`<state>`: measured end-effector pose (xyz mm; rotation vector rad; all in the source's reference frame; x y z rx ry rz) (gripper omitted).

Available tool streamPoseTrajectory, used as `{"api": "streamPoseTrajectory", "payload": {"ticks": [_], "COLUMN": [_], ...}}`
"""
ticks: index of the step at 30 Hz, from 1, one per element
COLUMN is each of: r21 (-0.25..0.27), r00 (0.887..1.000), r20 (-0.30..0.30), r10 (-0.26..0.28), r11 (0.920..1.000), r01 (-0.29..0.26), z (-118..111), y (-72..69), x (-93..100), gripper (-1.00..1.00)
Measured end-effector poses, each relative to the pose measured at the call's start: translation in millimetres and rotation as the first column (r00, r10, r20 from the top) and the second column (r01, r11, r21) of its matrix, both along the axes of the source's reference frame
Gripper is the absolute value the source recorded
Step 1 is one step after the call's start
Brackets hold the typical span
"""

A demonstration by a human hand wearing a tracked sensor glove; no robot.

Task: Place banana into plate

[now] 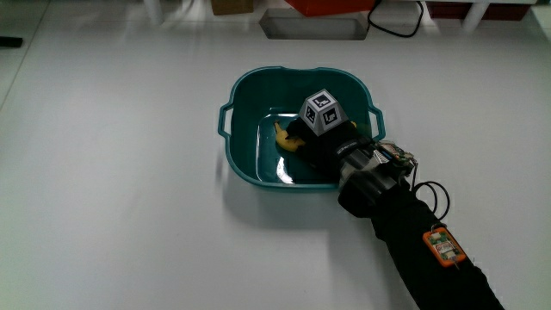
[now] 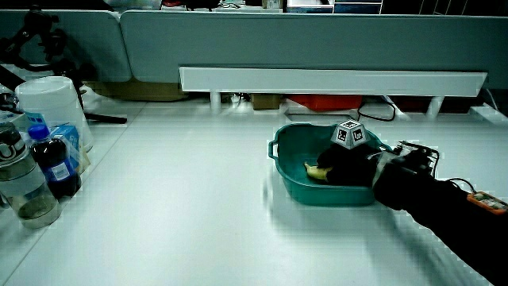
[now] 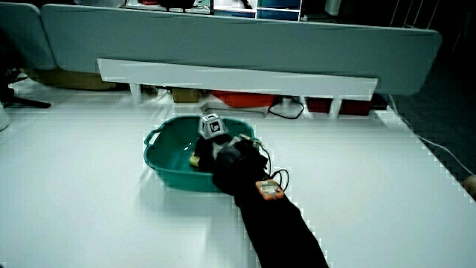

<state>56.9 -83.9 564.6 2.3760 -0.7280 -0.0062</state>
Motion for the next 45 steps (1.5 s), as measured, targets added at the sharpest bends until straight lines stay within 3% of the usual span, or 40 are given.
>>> {"api": "streamPoseTrajectory", "payload": {"ticks": [4,10,16,18,21,24,26,28,32,34,35,38,39,42,45], "r21": [-0.012,-0.008,-0.105,-0.163,-0.208,-0.223,-0.224,-0.151,-0.162,-0.107,-0.120,-0.128,-0.081,-0.114,-0.144], "r00": [1.000,1.000,0.999,0.999,0.998,0.997,0.998,0.995,0.994,0.991,0.991,0.991,0.989,0.974,0.964], "r20": [0.009,-0.016,-0.016,-0.018,-0.029,-0.048,-0.023,-0.046,-0.048,-0.059,-0.055,-0.015,0.021,0.125,0.169], "r10": [0.006,-0.008,0.037,0.038,0.050,0.063,0.063,0.084,0.102,0.124,0.120,0.130,0.149,0.190,0.205], "r11": [0.9999,0.9999,0.9938,0.9858,0.9765,0.9721,0.9723,0.9845,0.9809,0.9858,0.9848,0.9830,0.9858,0.9778,0.9728], "r01": [-0.006,0.007,-0.039,-0.040,-0.055,-0.072,-0.067,-0.090,-0.108,-0.129,-0.126,-0.131,-0.147,-0.176,-0.181], "z": [2.5,2.1,5.2,10.0,15.5,17.2,17.1,11.8,13.9,6.6,8.4,-1.6,-12.0,-27.9,-26.7], "y": [0.4,2.1,-1.3,-1.9,-3.7,-2.6,-0.5,1.1,-0.7,1.6,1.9,-0.5,-2.3,-9.7,-16.5], "x": [2.1,0.0,2.3,3.1,5.6,8.1,9.7,11.5,21.1,25.6,28.6,38.4,41.2,51.2,64.3], "gripper": [0.00,-0.21,-0.41,-0.48,-0.59,-0.69,-0.76,-0.83,-0.97,-1.00,-1.00,-1.00,-1.00,-1.00,-1.00]}}
